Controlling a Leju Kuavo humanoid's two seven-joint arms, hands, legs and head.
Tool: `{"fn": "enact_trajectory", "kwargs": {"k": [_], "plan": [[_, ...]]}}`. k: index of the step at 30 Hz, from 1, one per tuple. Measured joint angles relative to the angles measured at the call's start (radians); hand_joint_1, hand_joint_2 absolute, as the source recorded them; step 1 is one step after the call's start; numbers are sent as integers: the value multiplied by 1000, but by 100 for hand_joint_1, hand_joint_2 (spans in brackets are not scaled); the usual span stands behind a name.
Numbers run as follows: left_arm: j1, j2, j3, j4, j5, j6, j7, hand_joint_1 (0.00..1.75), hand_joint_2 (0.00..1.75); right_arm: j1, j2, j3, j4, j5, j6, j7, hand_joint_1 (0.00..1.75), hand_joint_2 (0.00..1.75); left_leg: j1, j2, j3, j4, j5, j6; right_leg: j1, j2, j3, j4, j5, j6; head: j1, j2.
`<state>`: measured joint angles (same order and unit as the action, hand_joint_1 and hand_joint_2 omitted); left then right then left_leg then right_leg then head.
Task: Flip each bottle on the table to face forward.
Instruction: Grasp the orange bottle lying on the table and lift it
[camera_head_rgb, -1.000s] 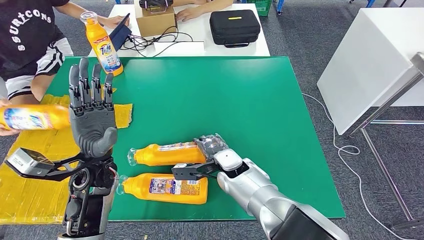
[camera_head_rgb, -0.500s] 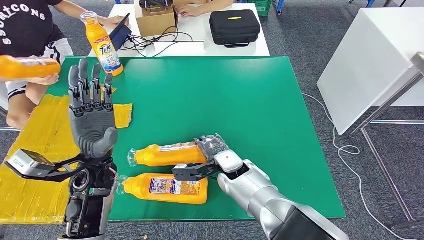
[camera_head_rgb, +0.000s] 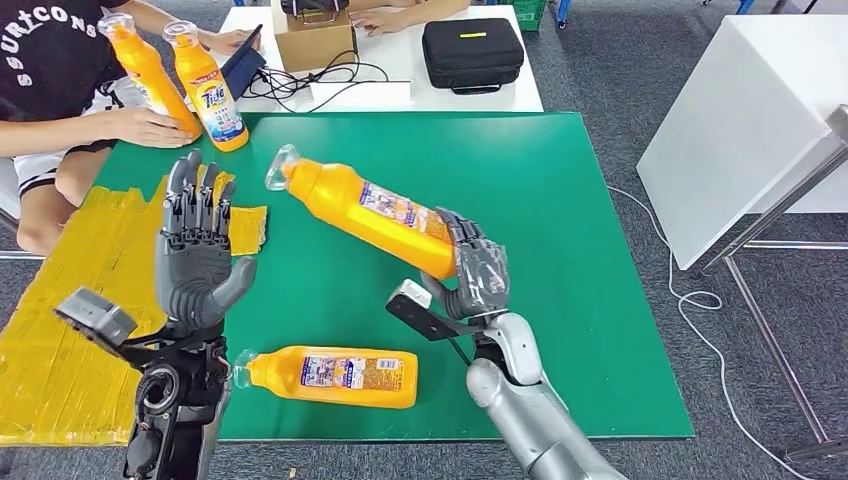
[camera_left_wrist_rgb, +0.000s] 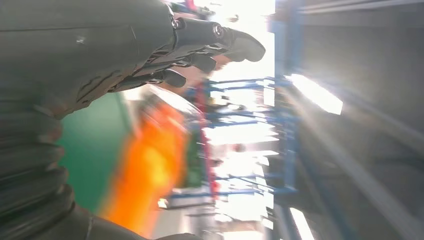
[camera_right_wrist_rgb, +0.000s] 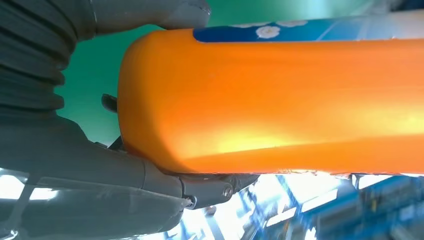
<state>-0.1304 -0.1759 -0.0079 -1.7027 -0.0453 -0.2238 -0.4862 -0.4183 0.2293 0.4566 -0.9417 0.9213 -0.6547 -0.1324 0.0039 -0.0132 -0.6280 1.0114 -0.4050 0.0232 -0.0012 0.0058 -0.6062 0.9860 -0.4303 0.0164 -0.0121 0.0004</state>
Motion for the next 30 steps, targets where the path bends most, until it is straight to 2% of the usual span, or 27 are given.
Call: {"fn": "enact_trajectory", "kwargs": {"k": [3,7,13,17,30], "plan": [[-37,3,-2,51,6,41,73,0,175,45,-6,-64,-76,-3,-23,-39,175,175,0,1,0,0,0,0,0,0,0,0,1,0,0,0],[-86,5,-3,136,55,56,115,0,175,75,1,-123,-129,-2,-35,-100,175,175,0,3,0,0,1,0,0,0,0,0,1,0,0,0],[-133,10,-17,231,104,45,142,0,175,94,26,-196,-159,-6,-36,-180,175,175,0,3,0,0,2,-1,0,1,-1,0,1,0,0,0],[-163,11,-53,288,125,1,163,0,175,93,41,-213,-156,-9,-37,-231,175,175,0,3,0,0,2,-1,0,1,-1,0,1,0,0,0],[-203,11,-164,349,158,-78,175,0,175,81,73,-226,-111,36,-37,-257,175,175,0,3,-1,0,2,-1,0,1,-1,0,1,0,0,0]]}}
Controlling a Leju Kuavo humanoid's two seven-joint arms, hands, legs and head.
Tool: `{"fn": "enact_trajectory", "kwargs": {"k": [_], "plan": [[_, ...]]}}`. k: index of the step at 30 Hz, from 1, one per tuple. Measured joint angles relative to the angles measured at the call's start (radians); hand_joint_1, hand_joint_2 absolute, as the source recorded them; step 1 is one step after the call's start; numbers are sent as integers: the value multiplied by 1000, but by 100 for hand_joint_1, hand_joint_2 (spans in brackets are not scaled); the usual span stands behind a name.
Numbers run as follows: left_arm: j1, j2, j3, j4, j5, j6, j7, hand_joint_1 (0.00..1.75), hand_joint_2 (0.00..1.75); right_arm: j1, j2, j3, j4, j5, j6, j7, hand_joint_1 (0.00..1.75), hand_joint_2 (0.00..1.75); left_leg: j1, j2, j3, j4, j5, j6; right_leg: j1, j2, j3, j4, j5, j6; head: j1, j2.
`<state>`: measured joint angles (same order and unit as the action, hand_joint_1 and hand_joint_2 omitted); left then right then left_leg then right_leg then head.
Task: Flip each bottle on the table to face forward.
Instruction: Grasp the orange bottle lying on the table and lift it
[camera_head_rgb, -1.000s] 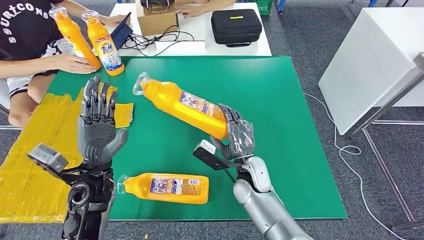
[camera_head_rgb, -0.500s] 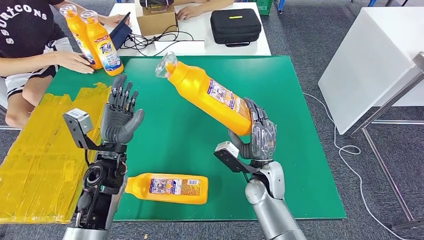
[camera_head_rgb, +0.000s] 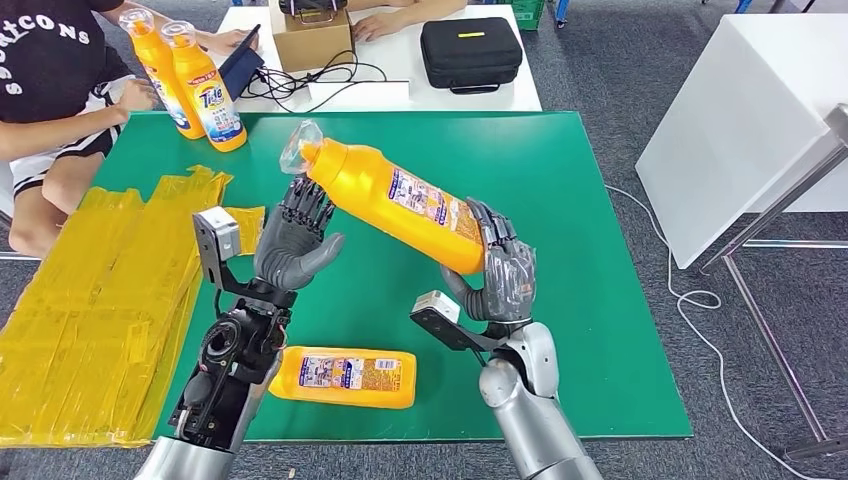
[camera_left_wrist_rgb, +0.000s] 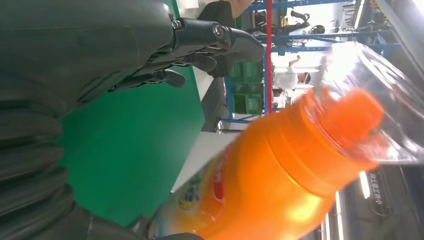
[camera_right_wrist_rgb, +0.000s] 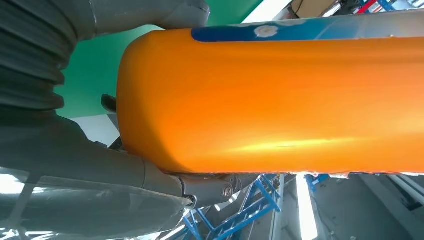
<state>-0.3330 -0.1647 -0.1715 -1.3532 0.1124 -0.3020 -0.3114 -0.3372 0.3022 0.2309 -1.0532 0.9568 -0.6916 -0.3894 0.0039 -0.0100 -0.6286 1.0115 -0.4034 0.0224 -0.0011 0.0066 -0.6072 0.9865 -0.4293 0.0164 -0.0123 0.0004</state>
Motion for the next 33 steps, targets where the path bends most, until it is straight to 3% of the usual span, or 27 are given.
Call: {"fn": "enact_trajectory", "kwargs": {"k": [12,20,26,33], "plan": [[23,2,-113,-104,43,-21,3,0,175,-9,12,15,43,5,-1,19,175,175,0,0,0,0,0,0,0,0,0,0,0,0,0,0],[37,8,-137,-129,60,-19,-6,0,175,-24,3,93,92,-113,70,19,175,175,0,0,0,0,0,0,0,0,0,0,0,0,0,0],[30,17,-136,-118,81,-20,-27,0,175,-29,-13,202,108,-229,192,-48,175,175,0,0,0,0,0,0,0,0,-1,0,0,0,0,0],[23,26,-131,-96,91,-21,-37,0,175,-35,-42,282,109,-287,219,-64,175,175,0,0,0,0,0,0,0,0,0,0,0,0,0,0]]}}
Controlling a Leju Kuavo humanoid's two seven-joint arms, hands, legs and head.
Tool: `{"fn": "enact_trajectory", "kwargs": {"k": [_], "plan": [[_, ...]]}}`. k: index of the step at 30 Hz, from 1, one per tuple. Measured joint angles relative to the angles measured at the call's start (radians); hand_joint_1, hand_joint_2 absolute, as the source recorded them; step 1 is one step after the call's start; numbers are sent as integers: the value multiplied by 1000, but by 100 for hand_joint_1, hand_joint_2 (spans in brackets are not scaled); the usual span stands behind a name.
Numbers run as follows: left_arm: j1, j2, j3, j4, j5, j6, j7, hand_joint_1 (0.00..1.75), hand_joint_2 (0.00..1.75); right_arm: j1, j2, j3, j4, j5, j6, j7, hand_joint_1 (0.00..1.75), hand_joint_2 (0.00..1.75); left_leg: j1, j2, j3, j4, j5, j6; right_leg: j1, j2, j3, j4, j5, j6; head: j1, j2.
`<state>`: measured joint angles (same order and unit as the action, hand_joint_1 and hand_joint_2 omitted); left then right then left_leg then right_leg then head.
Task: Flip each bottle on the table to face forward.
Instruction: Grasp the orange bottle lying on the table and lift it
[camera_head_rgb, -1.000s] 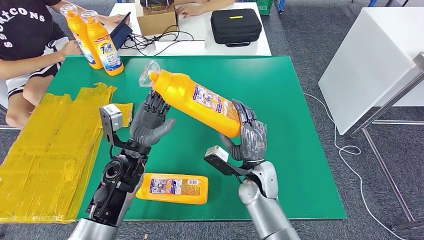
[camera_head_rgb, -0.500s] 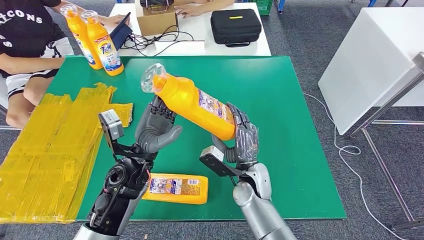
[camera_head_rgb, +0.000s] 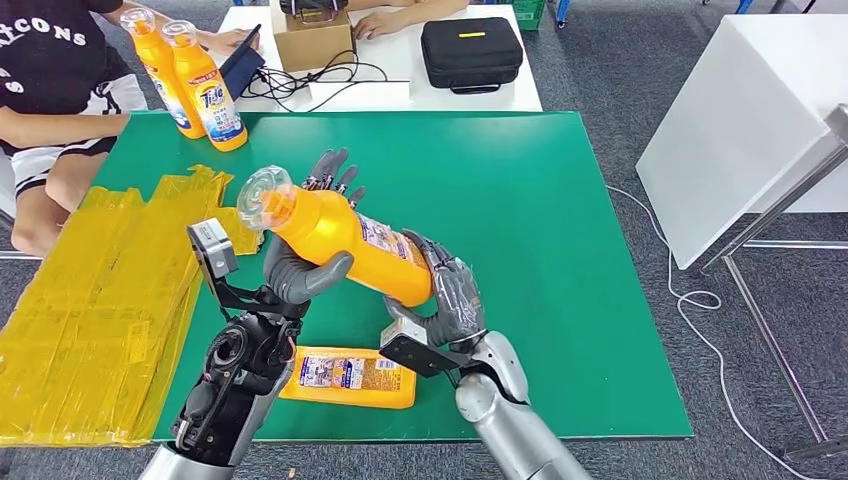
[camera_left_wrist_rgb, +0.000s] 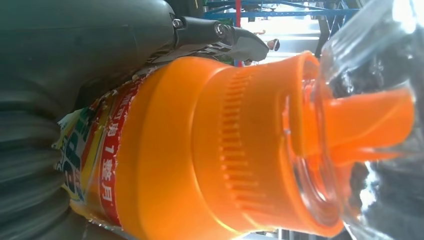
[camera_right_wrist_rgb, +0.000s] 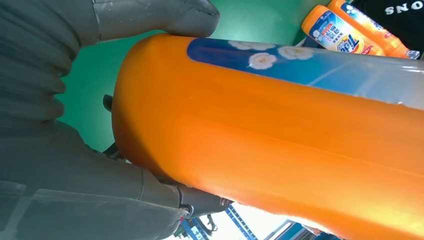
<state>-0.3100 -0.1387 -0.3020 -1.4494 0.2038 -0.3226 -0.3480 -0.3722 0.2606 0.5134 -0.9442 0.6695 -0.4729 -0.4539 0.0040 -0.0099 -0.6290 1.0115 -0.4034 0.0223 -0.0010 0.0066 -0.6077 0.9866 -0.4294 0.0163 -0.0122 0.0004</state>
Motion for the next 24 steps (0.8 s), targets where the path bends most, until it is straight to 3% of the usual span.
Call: {"fn": "enact_trajectory", "kwargs": {"k": [16,23,24], "plan": [[-1,2,1,13,0,7,-1,0,175,-3,-15,22,0,-11,4,0,175,175,0,0,0,0,0,0,0,0,0,0,0,0,0,0],[-36,9,5,67,-101,157,-20,0,175,-2,-26,63,-11,-48,15,19,175,175,0,0,0,0,0,0,0,0,0,0,0,0,0,0],[-47,10,9,86,-121,184,-26,44,175,-2,-28,67,-11,-53,16,25,175,175,0,0,0,0,0,0,0,0,0,0,0,0,0,0]]}}
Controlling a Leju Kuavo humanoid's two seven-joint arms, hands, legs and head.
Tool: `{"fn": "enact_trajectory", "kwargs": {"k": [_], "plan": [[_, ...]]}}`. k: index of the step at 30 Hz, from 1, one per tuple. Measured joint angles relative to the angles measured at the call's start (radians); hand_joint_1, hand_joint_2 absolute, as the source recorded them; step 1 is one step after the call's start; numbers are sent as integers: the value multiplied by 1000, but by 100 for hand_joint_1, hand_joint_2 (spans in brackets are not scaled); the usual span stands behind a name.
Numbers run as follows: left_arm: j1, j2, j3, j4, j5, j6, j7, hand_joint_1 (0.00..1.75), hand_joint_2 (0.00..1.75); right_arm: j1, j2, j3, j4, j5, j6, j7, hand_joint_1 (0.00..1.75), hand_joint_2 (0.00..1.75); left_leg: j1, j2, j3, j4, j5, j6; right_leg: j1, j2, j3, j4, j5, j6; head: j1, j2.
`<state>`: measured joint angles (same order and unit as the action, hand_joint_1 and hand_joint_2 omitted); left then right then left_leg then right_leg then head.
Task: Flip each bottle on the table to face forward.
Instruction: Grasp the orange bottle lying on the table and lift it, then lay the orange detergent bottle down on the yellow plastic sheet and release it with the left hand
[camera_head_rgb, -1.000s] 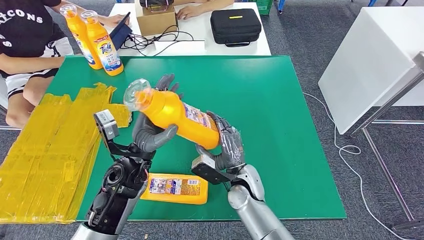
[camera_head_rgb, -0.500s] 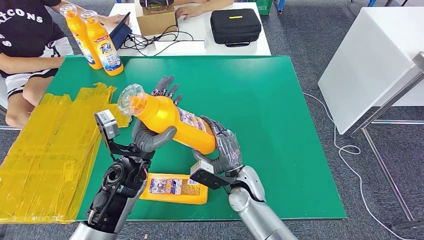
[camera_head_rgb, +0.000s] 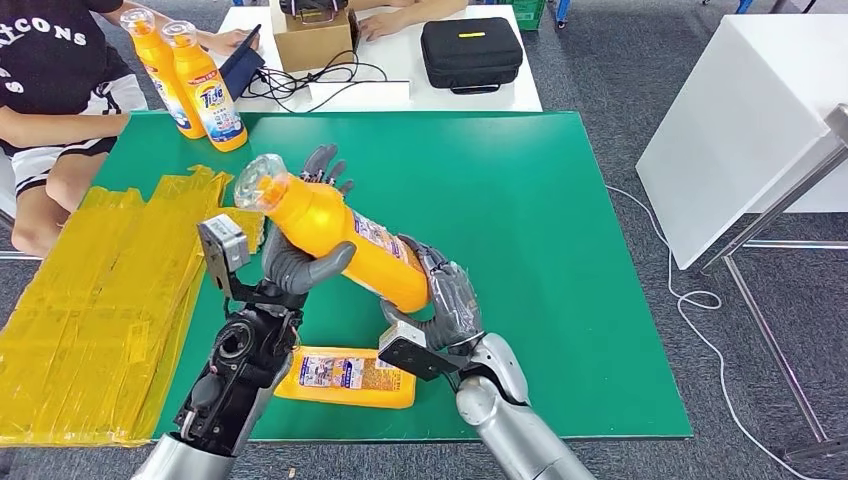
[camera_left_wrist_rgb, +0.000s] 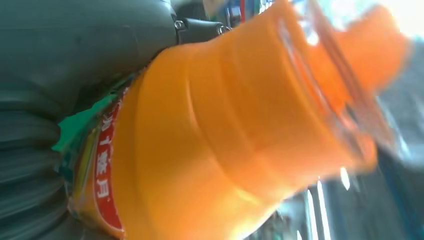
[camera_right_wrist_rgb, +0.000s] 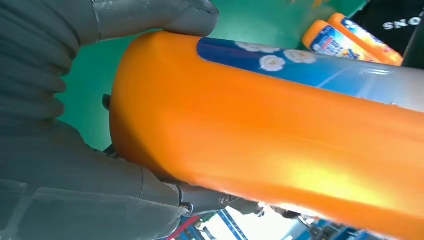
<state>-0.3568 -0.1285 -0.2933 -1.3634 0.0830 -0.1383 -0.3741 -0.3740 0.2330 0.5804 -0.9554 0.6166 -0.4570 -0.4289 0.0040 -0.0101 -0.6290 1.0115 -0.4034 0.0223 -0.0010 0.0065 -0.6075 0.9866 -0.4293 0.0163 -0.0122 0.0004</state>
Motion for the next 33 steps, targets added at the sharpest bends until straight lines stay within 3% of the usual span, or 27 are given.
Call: {"fn": "enact_trajectory", "kwargs": {"k": [3,8,26,27,30,31,33], "plan": [[-29,3,15,58,-52,66,-23,175,175,1,-6,8,0,-11,0,12,175,175,0,0,0,0,0,0,0,0,0,0,0,0,0,0],[-31,4,43,90,-29,98,-71,175,175,-3,-12,26,0,-23,-12,27,175,175,0,0,0,0,0,0,0,0,0,0,0,0,0,0],[3,4,93,59,13,114,-74,175,175,19,-29,25,-77,-9,-7,28,174,175,0,0,-1,0,0,0,0,0,0,0,0,0,0,0],[3,4,95,58,21,107,-75,175,175,20,-29,24,-80,-6,-9,27,154,175,0,0,-1,0,0,0,0,0,0,0,0,0,0,0],[4,4,104,58,51,77,-75,175,175,24,-31,20,-86,6,-21,22,24,175,0,0,-1,0,0,0,0,0,0,0,0,0,0,0],[3,4,108,58,62,68,-74,175,175,27,-31,19,-89,13,-27,18,0,175,0,0,-1,0,0,0,0,0,0,0,0,0,0,0],[2,4,119,58,77,57,-73,175,175,35,-34,18,-96,26,-40,10,0,175,0,0,-1,0,0,0,0,0,0,0,0,0,0,0]]}}
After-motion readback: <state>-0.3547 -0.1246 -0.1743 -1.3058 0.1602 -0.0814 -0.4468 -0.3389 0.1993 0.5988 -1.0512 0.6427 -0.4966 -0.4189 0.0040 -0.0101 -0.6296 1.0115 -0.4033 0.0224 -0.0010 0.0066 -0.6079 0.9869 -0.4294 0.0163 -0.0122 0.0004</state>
